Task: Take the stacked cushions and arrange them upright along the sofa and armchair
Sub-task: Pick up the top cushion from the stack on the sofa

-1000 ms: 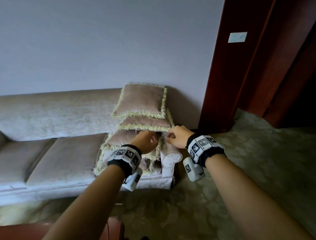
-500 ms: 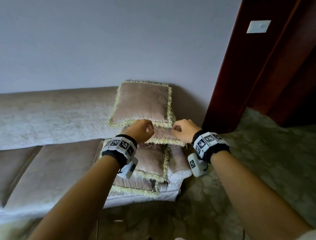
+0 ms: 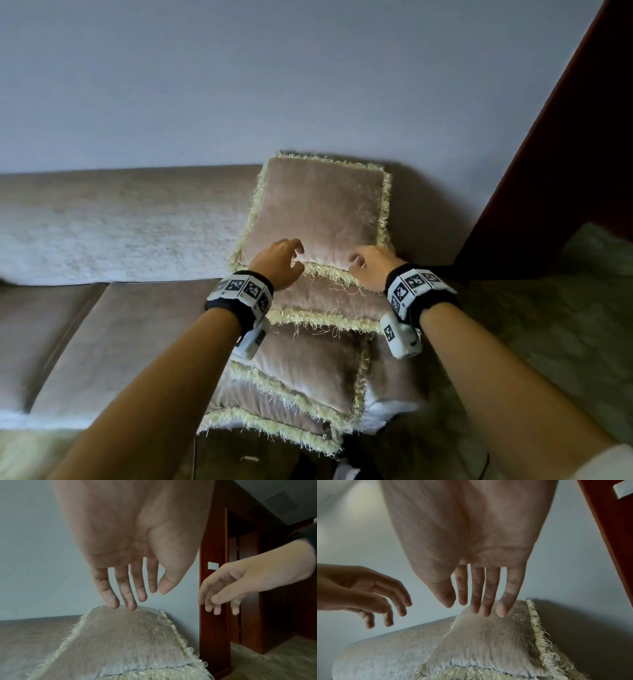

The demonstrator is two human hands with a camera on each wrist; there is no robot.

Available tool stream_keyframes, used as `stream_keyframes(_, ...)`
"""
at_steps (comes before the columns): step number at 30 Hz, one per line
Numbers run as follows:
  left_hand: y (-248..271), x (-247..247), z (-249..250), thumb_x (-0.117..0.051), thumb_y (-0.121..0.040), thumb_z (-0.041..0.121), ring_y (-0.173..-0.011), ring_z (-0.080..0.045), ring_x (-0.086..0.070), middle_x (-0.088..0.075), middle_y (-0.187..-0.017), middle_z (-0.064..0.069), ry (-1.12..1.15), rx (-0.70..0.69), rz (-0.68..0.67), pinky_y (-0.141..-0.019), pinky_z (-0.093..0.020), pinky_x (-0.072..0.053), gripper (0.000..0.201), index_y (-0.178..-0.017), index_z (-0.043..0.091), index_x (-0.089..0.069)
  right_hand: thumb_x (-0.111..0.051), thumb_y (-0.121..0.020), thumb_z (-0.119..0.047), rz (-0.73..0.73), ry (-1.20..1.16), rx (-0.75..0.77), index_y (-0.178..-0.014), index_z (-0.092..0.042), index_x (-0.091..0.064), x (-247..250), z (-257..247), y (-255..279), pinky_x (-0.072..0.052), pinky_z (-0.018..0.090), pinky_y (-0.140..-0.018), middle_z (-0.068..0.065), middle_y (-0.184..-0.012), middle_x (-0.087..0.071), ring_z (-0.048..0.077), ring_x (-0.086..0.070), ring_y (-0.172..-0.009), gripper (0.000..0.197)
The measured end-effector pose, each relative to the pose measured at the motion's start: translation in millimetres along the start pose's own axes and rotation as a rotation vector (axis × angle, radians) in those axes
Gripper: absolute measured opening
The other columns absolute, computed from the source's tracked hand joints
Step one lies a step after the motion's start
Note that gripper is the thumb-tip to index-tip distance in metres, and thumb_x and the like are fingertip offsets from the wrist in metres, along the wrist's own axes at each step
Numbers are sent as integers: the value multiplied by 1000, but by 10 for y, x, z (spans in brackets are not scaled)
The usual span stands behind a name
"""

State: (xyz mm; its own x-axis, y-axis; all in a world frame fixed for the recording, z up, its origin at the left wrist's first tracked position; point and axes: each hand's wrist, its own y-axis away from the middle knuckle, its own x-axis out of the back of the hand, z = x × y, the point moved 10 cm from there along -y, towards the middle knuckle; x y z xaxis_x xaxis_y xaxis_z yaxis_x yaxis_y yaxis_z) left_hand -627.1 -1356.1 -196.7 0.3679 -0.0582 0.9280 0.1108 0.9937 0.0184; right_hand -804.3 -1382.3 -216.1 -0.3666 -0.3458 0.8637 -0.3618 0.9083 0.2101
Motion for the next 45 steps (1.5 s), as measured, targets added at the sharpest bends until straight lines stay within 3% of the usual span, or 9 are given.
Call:
stream_keyframes(7,-547,-254,-499,-56,-92,23,-114,-20,-55,-53,-129,-4,-8,114,-76,-100,-39,-45,42,-132,17,-44,-54,-94,-25,-69,89,13,-133,-17,-50,-192,257,-751,-53,36,-90,7,-132,-56,23,-60,-110,40)
stream_keyframes(13,-947,-532,-857,-57,-90,27,-126,-24,-46,-40,-145,-2,-28,161,-160,-105,-54,-39,60,-143,26,-30,-54,-95,-30,-97,182,-72,-145,-22,-35,-476,466,-1201,-37,43,-105,4,-149,-35,26,-37,-136,55)
stream_keyframes(18,-1273,-738,-1188,-58,-89,32,-131,-26,-40,-33,-150,-1,-24,171,-235,-104,-56,-37,66,-146,29,-25,-58,-92,-37,-1,40,-257,-144,-22,-33,-525,777,-1543,-45,35,-86,9,-146,-33,29,-45,-126,60)
stream_keyframes(26,-1900,-1215,-1338,-57,-90,37,-143,-34,-20,-9,-160,-1,-99,47,-431,-107,-63,-32,77,-150,40,-8,-59,-86,-60,-55,-283,-612,-154,-30,10,-802,1279,-1971,-31,53,-110,15,-162,-6,40,-25,-144,101)
stream_keyframes(29,-2053,-1445,-1317,-57,-89,38,-140,-39,-27,-13,-157,-11,-152,3,-506,-110,-55,-33,81,-151,40,-5,-54,-82,-72,-102,-292,-732,-152,-27,21,-898,1436,-2031,-40,48,-104,20,-161,-12,42,-39,-136,112)
stream_keyframes(33,-2218,-1621,-1399,-58,-86,40,-120,-36,-50,-26,-148,-12,-135,-14,-556,-99,-52,-46,81,-149,41,-7,-63,-79,-67,-72,-449,-794,-151,-19,24,-1000,1477,-2087,-25,50,-114,16,-163,3,39,-16,-147,123)
stream_keyframes(36,-2300,-1649,-1468,-58,-88,38,-106,-31,-59,-26,-146,-10,-128,0,-578,-92,-47,-52,76,-149,41,-13,-68,-71,-72,-81,-474,-861,-153,-13,19,-1074,1526,-2119,-22,48,-116,13,-163,0,37,-15,-148,133)
stream_keyframes(39,-2351,-1633,-1466,-57,-90,35,-105,-31,-60,-29,-146,-10,-130,14,-594,-92,-44,-52,69,-149,35,-20,-75,-50,-80,-62,-543,-892,-155,-9,-12,-1129,1568,-2183,-34,47,-113,13,-157,-30,35,-37,-139,141)
stream_keyframes(45,-2394,-1362,-1278,-51,-94,32,-89,-23,-61,-59,-118,-8,-215,-19,-571,-81,-37,-55,54,-143,24,-29,-81,-59,-56,55,-571,-807,-134,-3,-49,-858,1367,-2243,-50,40,-96,13,-128,-60,33,-60,-111,98)
